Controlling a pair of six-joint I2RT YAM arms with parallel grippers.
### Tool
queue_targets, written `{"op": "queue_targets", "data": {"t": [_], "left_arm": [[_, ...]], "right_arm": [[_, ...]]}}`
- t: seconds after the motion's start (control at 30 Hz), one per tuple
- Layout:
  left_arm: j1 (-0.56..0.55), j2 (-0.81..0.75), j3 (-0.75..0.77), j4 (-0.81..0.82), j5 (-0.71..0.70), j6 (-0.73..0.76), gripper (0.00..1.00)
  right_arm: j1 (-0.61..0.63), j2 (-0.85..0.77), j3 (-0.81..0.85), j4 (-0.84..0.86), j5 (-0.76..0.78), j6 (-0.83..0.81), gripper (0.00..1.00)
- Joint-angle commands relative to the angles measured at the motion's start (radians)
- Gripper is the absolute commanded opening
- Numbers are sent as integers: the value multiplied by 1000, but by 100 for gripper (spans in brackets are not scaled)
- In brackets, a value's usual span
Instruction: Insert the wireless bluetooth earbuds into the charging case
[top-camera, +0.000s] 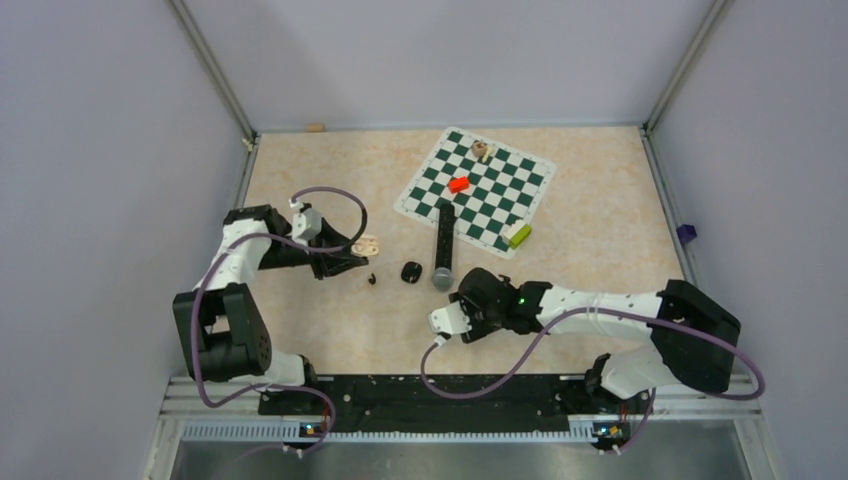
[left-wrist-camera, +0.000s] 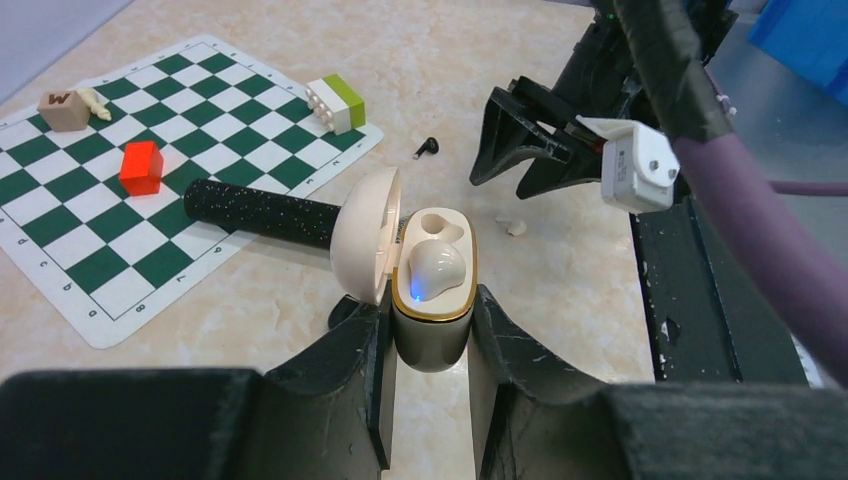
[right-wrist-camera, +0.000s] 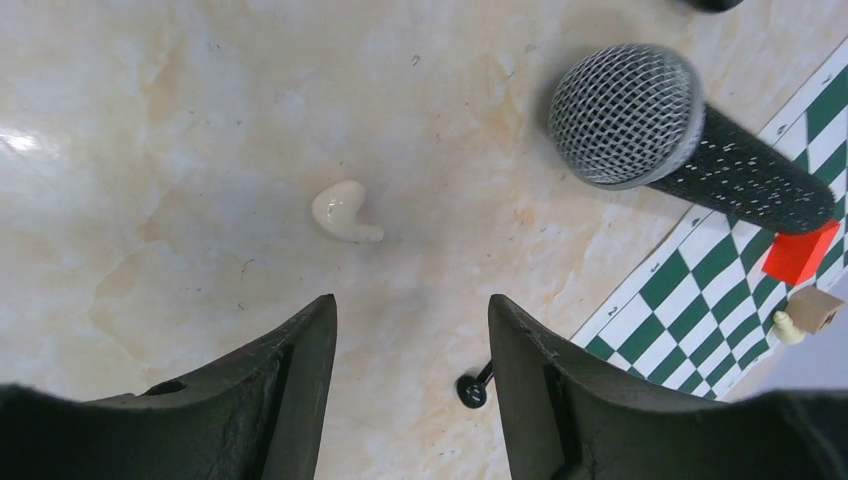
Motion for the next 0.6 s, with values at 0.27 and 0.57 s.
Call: {"op": "queue_targets", "data": {"t": [0.27,0.57], "left_arm": [[-53,-20,89,-167,-107,83,0],[-208,-225,10,527,-437,-692,0]], "right_arm": [[34,-17,107,-81,-241,98,54],[35,-61,116,-95,-142,68,54]]}}
